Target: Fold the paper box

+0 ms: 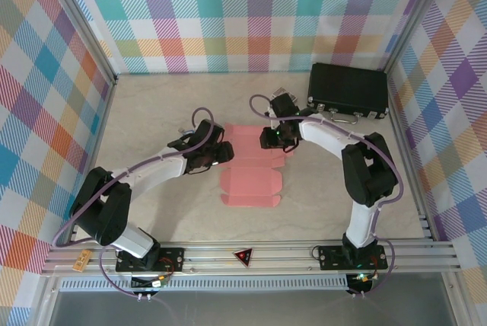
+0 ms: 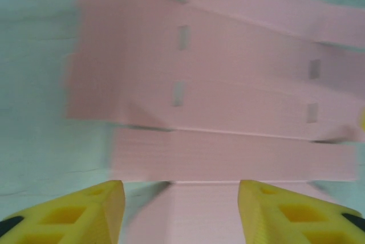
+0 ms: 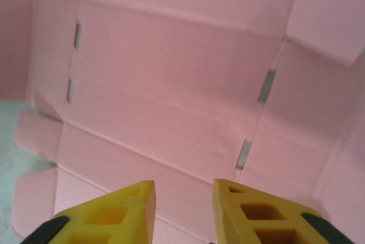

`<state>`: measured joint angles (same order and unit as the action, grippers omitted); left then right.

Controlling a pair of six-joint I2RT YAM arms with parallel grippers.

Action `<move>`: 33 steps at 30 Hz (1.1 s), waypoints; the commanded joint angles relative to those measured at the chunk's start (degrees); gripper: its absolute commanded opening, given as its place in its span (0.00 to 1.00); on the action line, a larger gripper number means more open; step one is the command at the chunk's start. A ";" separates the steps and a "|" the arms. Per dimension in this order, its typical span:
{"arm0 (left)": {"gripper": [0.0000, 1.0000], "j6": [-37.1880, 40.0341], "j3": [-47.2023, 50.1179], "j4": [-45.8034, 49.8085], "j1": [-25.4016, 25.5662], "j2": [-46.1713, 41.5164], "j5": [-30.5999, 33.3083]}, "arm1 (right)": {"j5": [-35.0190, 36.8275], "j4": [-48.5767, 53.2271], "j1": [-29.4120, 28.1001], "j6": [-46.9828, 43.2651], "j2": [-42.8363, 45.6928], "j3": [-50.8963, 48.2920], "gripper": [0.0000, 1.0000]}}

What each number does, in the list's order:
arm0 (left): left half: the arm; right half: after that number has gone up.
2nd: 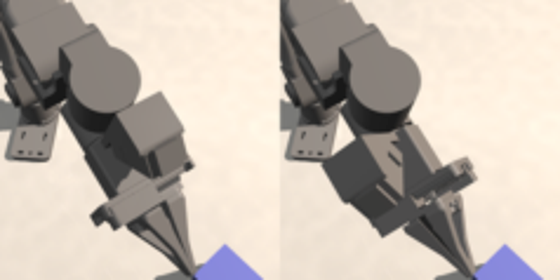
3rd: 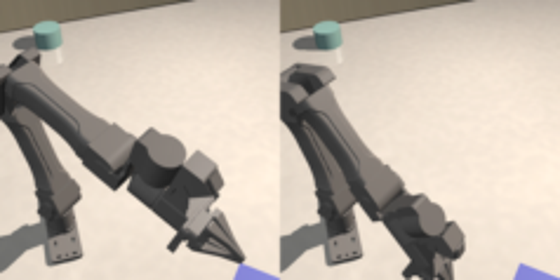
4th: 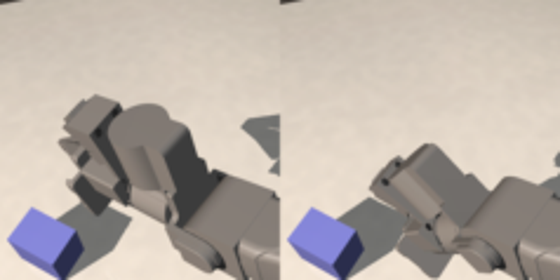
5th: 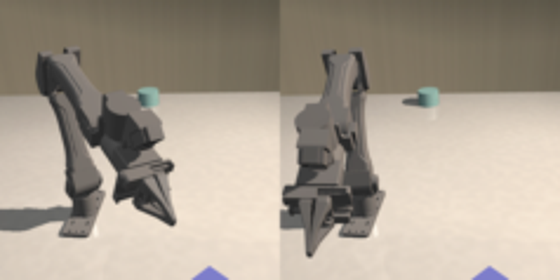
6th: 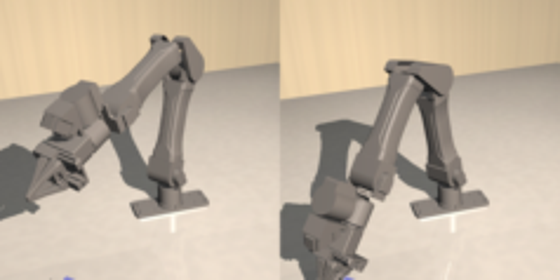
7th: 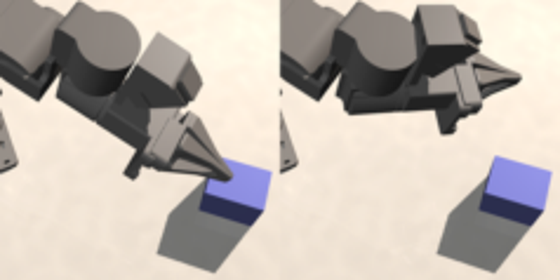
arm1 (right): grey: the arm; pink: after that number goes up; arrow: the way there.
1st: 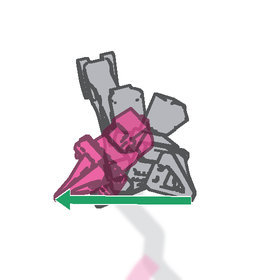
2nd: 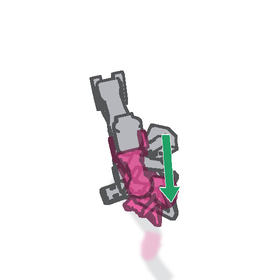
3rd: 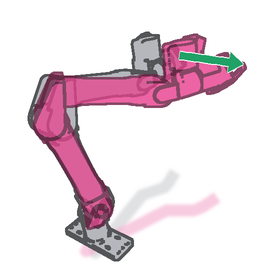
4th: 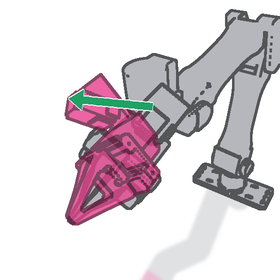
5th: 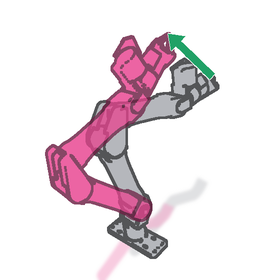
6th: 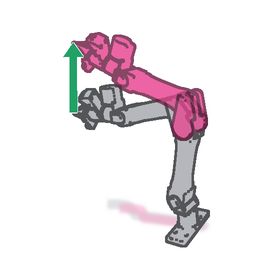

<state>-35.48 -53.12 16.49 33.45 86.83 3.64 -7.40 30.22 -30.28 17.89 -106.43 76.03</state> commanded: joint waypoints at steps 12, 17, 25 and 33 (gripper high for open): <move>0.59 4.78 4.15 -10.63 -7.66 5.41 -11.90 | -4.91 -7.80 -2.68 4.61 -2.44 -8.13 0.16; 0.54 3.35 2.43 -11.30 -7.98 9.62 -13.53 | -4.22 -7.81 -2.76 4.78 -3.36 -8.70 0.15; 0.43 1.89 1.38 -12.60 -8.03 12.19 -16.58 | -3.76 -7.95 -2.94 5.53 -3.83 -8.97 0.15; 0.35 1.52 1.36 -12.36 -7.88 9.74 -19.42 | -3.24 -7.98 -3.13 6.35 -4.82 -8.97 0.14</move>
<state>-33.47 -50.52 4.36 25.67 98.08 -12.64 -10.96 22.70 -32.99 23.33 -109.40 67.81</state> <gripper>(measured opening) 0.365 0.144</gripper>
